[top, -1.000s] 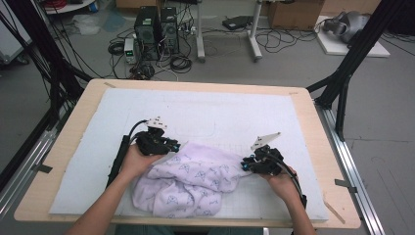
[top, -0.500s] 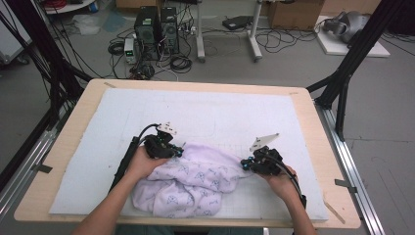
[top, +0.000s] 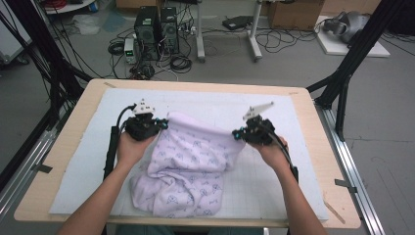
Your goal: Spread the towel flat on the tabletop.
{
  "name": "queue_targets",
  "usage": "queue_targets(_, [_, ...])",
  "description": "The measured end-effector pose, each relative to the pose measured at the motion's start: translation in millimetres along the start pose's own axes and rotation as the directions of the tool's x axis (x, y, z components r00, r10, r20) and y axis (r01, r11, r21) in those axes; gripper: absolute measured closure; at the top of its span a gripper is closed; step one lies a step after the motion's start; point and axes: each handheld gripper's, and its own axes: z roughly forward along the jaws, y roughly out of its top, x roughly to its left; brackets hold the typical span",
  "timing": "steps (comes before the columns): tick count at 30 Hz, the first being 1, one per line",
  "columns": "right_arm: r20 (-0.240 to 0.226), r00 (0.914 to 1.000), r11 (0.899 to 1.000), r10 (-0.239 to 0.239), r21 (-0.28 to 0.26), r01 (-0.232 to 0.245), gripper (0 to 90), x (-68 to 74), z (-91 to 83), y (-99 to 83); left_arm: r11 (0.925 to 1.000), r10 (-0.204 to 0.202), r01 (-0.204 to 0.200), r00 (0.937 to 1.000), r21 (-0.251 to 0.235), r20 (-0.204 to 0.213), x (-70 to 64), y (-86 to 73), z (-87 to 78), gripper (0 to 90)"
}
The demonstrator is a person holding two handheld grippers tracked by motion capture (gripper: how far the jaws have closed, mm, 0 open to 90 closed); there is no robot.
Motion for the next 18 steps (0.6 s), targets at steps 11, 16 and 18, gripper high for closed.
queue_targets(11, [0.097, 0.9920, 0.993, 0.082, -0.096, -0.072, 64.0, -39.2, 9.4, 58.4, 0.9967, -0.076, 0.076, 0.9971, 0.029, 0.001, 43.4, 26.0, 11.9, 55.6])
queue_targets(16, [0.013, 0.9983, 0.997, 0.056, -0.052, -0.056, 62.4, -12.4, 21.5, 31.0, 0.9970, -0.049, 0.045, 0.9969, 0.063, 0.062, 30.3, -11.4, 1.6, 55.8])
queue_targets(18, [-0.031, 0.9983, 0.997, 0.049, -0.055, -0.051, 62.0, 2.6, 19.5, 20.3, 0.9976, -0.036, 0.030, 0.9955, 0.062, 0.087, 21.8, -21.6, -4.6, 55.9])
